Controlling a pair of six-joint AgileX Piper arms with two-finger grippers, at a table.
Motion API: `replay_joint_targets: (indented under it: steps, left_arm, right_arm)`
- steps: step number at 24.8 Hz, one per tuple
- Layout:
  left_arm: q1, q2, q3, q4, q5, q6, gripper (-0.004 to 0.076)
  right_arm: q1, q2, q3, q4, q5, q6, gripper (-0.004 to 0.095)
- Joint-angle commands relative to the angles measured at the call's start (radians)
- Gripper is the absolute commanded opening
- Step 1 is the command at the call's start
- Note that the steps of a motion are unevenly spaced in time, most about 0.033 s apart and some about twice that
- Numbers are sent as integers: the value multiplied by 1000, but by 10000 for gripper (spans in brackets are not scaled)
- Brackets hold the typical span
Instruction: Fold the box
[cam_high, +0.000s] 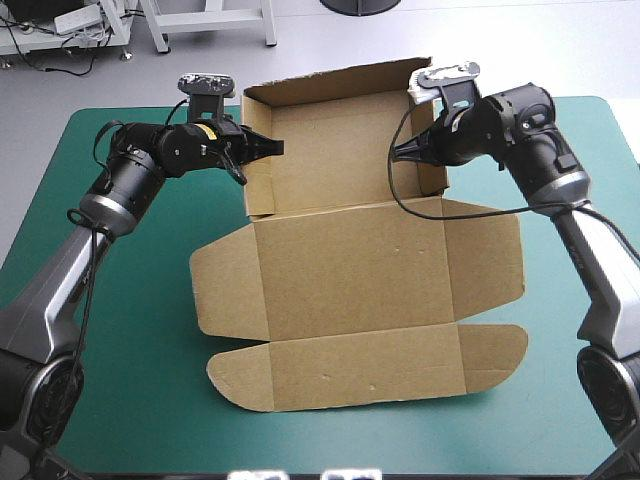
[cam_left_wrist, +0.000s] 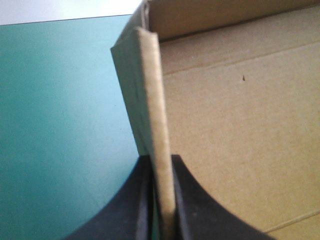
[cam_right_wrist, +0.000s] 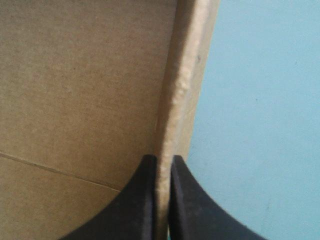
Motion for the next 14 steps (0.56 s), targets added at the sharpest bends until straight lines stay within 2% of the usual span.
replay_joint_targets:
  steps: [1, 4, 14]
  left_arm:
    - [-31, -53, -37, 6, -69, -54, -6]
    - [-31, -53, -44, 169, -18, -158, -6]
    - [-31, -38, -51, 256, 162, -181, -6]
  right_arm:
    - [84, -9, -31, 32, -27, 4, -11]
    - [151, 26, -31, -49, 51, 35, -11]
    - [176, 51, -31, -47, 195, 60, -12]
